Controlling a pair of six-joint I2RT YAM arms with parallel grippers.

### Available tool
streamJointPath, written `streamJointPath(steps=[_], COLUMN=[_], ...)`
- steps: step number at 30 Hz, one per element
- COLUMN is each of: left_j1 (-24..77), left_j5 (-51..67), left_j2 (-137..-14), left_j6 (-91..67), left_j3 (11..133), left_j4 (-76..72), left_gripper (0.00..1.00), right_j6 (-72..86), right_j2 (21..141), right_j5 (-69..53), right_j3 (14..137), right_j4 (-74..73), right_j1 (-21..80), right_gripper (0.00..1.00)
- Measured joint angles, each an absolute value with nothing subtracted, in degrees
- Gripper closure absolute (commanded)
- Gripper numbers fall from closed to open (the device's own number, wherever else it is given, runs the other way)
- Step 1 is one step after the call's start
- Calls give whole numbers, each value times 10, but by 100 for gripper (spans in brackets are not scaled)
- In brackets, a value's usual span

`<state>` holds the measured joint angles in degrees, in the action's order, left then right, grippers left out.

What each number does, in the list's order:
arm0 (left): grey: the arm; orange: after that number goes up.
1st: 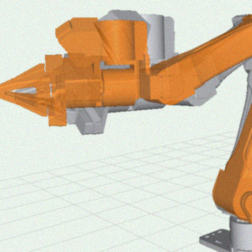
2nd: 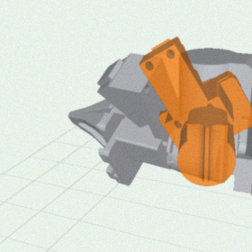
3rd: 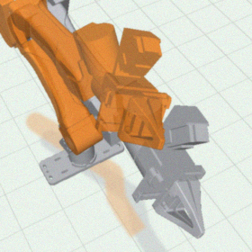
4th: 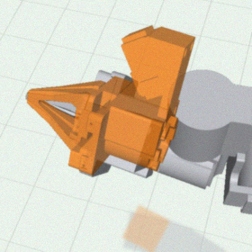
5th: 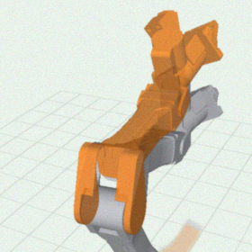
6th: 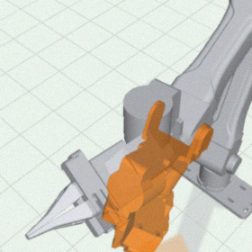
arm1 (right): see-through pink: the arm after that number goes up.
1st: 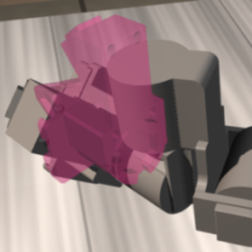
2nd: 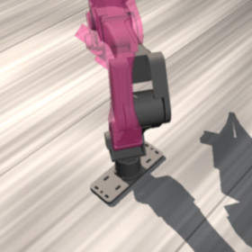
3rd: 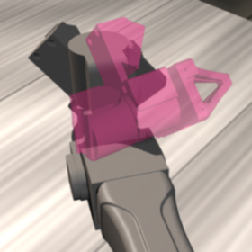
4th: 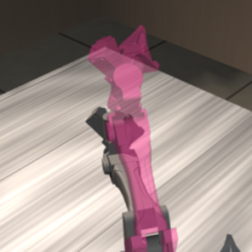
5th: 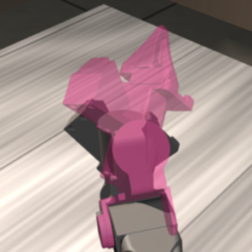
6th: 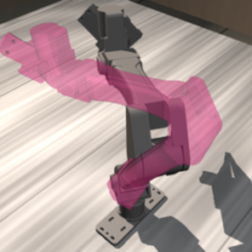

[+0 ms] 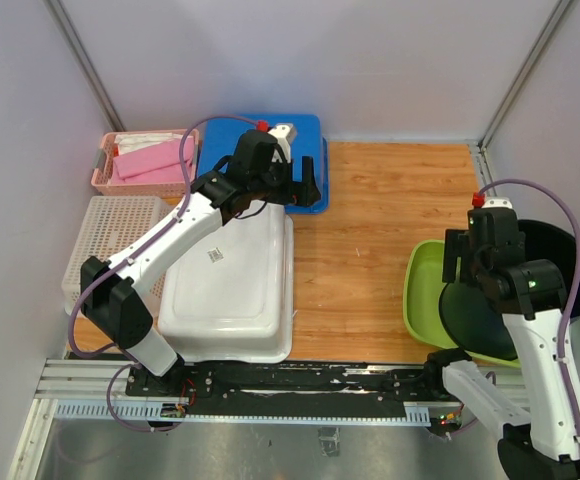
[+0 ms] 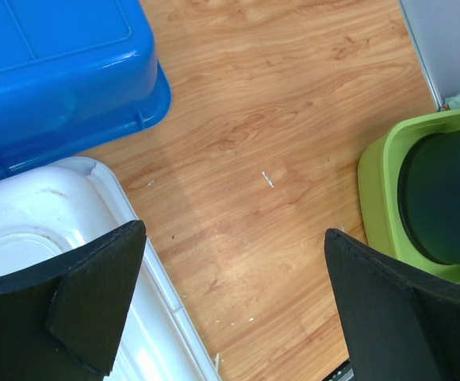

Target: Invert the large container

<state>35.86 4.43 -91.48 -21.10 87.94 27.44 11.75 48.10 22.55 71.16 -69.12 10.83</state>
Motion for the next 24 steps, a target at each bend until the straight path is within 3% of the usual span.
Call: streamJointPath(steps=[15, 20, 24], left_j1=[359, 359, 359], left_j5=[44, 44, 44], left_j2=[-915, -915, -915], left_j6=[-211, -211, -211], left_j3=[879, 873, 873], left_j4=[272, 271, 271], left_gripper=[1, 1, 1], right_j6=[99, 93, 90], right_j2=[499, 502, 502], right_j5=[163, 124, 103], right_j3=[686, 677, 677], right_j4=[-653, -642, -638], right_j1=[54, 10, -2], right_gripper=[17, 25, 41])
